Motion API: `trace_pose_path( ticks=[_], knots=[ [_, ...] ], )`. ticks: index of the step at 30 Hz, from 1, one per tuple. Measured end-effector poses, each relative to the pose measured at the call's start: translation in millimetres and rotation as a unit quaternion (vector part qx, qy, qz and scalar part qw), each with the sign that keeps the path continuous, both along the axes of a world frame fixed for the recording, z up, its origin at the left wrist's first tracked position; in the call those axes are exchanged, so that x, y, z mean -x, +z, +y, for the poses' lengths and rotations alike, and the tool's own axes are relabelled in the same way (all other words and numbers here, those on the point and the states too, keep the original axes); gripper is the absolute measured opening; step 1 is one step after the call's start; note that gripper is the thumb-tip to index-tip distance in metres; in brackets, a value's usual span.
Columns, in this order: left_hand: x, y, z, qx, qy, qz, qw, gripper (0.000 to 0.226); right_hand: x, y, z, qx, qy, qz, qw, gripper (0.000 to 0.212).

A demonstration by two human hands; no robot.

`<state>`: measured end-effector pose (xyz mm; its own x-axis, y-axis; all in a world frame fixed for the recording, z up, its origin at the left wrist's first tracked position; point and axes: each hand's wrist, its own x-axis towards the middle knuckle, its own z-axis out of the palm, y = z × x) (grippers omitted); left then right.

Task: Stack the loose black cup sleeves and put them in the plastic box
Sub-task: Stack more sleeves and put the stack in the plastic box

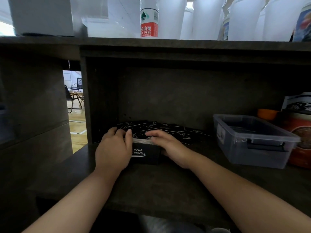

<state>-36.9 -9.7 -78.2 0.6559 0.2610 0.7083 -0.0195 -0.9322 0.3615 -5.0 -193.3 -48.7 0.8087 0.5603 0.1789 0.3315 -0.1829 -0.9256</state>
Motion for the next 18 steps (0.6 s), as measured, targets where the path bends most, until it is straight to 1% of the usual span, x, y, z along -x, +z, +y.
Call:
trace_pose_path(
  ticks=[1,3,4,5,9,12,13,15,17,18],
  knots=[
    [-0.9,-0.6,0.8,0.003,-0.004,-0.002,1.0,0.058,0.6,-0.4,-0.1,0.057,0.006,-0.043,0.997,0.026],
    [0.0,-0.7,0.7,0.0,0.0,-0.002,1.0,0.056,0.5,-3.8,1.4,0.158,-0.004,-0.146,0.977,0.041],
    [1.4,-0.2,0.3,-0.007,0.008,-0.005,1.0,0.053,-1.2,-6.3,2.4,0.173,-0.021,-0.189,0.966,0.046],
    [2.6,0.7,0.3,-0.011,0.013,-0.013,1.0,0.05,-2.4,-7.9,3.2,0.168,-0.035,-0.218,0.961,0.047],
    [3.8,2.6,3.4,-0.002,-0.018,-0.062,0.998,0.047,-4.8,-11.9,1.1,0.138,-0.063,-0.255,0.955,0.046],
    [2.5,3.0,7.1,0.039,-0.042,-0.081,0.995,0.047,-7.8,-13.7,-0.4,0.115,-0.103,-0.295,0.943,0.048],
    [1.4,2.7,8.5,0.063,-0.041,-0.071,0.995,0.046,-7.9,-15.0,0.1,0.11,-0.109,-0.295,0.943,0.048],
    [-3.4,1.1,9.1,0.103,-0.04,-0.02,0.994,0.044,-9.0,-17.3,0.0,0.124,-0.114,-0.287,0.943,0.052],
    [-7.4,-1.1,8.2,0.115,-0.061,0.03,0.991,0.042,-10.1,-19.5,-0.7,0.166,-0.108,-0.298,0.934,0.065],
    [-8.1,-1.4,7.7,0.122,-0.08,0.032,0.989,0.04,-10.9,-20.2,-0.9,0.185,-0.104,-0.307,0.928,0.074]
  ],
)
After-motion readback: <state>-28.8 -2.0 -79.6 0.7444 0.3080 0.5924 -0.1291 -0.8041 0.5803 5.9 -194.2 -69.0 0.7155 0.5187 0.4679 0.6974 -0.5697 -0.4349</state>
